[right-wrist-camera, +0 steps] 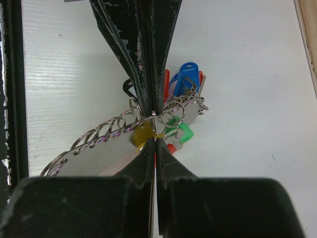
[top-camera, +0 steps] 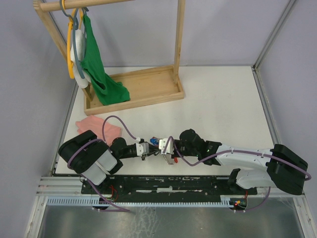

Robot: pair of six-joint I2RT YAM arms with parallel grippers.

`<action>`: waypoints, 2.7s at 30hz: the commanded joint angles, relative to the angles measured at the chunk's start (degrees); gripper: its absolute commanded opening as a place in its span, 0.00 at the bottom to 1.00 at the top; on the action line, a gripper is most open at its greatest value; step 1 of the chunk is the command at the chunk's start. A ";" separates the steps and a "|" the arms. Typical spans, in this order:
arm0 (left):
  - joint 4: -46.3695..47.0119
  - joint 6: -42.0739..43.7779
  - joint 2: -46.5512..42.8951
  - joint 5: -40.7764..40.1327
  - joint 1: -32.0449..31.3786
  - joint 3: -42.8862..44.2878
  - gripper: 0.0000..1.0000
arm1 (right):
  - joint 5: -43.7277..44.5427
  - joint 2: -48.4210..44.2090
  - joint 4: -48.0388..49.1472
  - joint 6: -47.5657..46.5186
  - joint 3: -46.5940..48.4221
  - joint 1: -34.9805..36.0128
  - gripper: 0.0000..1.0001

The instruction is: Put the keys on the keyring

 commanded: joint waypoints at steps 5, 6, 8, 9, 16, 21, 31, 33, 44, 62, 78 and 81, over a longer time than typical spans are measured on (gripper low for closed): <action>11.99 -1.91 -0.78 1.07 0.08 1.15 0.03 | -1.46 -2.06 9.98 0.96 0.00 0.33 0.01; 12.01 -2.03 -0.74 1.09 0.13 1.19 0.03 | -1.47 -2.07 10.20 0.89 0.02 0.36 0.01; 12.00 -2.17 -0.68 1.22 0.09 1.23 0.03 | -1.72 -1.88 10.70 0.69 0.10 0.32 0.01; 12.00 -2.28 -0.65 1.26 0.11 1.29 0.03 | -1.94 -1.83 10.83 0.70 0.21 0.36 0.01; 12.06 -2.50 -0.57 1.36 0.08 1.39 0.03 | -2.75 -1.06 12.09 0.92 0.64 0.37 0.01; 11.99 -2.81 -0.41 1.19 0.10 1.48 0.03 | -3.35 -1.02 12.74 1.57 0.89 0.35 0.01; 12.06 -3.54 -0.41 0.73 0.09 1.65 0.03 | -4.87 -0.14 14.22 2.09 0.70 0.34 0.01; 12.02 -4.41 -0.26 -0.10 0.10 1.87 0.03 | -5.09 -0.24 14.48 1.61 0.72 0.32 0.01; 9.18 -14.52 -2.40 -9.07 0.18 3.14 0.03 | -4.90 -0.08 9.40 -5.52 1.65 0.46 0.01; 8.71 -21.53 -7.04 -15.96 -0.11 0.75 0.03 | 5.76 -1.62 3.12 -15.80 1.08 2.77 0.01; 4.76 -17.79 -6.70 -10.48 -0.01 -0.10 0.25 | 6.06 -3.10 -10.58 -23.94 7.83 2.81 0.01; -0.44 -16.01 -10.21 -10.51 0.09 0.63 0.28 | 5.67 -3.45 -11.13 -24.81 8.64 2.81 0.01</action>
